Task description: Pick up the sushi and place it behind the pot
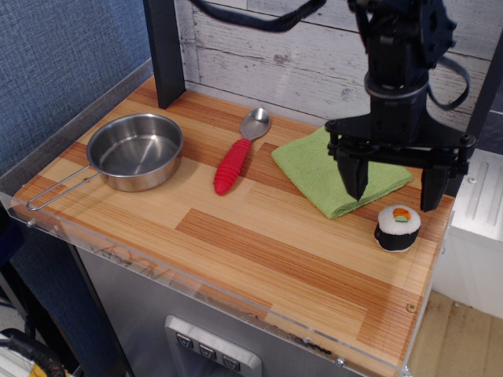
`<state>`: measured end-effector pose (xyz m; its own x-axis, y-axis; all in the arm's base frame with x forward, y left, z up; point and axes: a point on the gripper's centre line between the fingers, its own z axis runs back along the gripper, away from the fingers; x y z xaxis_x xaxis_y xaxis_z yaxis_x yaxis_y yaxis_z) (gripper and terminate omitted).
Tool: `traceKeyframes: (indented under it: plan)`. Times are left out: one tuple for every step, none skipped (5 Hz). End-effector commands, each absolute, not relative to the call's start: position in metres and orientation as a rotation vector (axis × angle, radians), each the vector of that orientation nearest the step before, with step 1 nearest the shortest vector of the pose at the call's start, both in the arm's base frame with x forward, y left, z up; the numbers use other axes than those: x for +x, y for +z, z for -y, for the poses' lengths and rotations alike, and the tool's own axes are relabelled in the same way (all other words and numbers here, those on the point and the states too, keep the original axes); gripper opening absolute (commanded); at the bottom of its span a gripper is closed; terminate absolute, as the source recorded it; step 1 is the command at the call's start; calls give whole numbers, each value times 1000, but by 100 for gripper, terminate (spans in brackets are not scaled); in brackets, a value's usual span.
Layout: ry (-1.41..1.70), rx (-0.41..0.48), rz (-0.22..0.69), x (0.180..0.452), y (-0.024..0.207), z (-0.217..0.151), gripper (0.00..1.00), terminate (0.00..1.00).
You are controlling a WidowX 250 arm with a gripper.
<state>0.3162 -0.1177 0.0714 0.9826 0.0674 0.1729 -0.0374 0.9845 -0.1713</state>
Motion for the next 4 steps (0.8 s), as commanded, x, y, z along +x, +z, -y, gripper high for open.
traceKeyframes:
  plan:
    - [43,-153,190,320,54,118,100,0]
    - [47,-116,188,325,42,121,100,0]
    - [52,-134,176,328,29,130,100,0]
    - [52,-133,173,328,20,137,100,0]
